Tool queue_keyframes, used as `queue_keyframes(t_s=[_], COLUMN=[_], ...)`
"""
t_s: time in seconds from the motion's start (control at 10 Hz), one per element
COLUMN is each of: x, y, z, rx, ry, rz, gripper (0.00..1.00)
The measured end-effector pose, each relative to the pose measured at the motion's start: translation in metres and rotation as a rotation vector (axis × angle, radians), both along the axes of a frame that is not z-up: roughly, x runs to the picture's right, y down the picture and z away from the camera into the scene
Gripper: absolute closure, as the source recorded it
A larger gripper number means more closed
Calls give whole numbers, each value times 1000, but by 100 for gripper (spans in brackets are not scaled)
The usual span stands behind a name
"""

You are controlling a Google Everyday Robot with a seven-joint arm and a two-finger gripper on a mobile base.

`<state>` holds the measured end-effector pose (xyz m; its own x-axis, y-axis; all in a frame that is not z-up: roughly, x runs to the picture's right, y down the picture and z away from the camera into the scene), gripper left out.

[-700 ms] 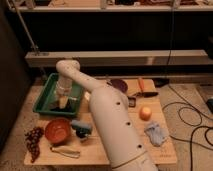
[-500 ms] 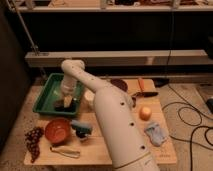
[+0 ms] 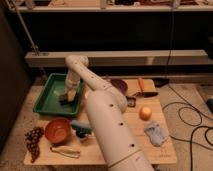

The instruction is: Wipe tray with eraser

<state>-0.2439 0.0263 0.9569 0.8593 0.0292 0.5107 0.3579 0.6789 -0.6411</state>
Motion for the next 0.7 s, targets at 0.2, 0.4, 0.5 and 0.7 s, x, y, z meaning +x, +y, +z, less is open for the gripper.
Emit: queue_keyframes(t_s=[0.2,0.4,0.5,0.7], x=[-10,-32,-42,-60], y=[-14,-15,-14,-3], z=[3,-5,-11,-24], rx=[5,9,18,23], ry=[5,-23,-43,-83], rz=[21,7,-4,-34], gripper=[100,100,100,100])
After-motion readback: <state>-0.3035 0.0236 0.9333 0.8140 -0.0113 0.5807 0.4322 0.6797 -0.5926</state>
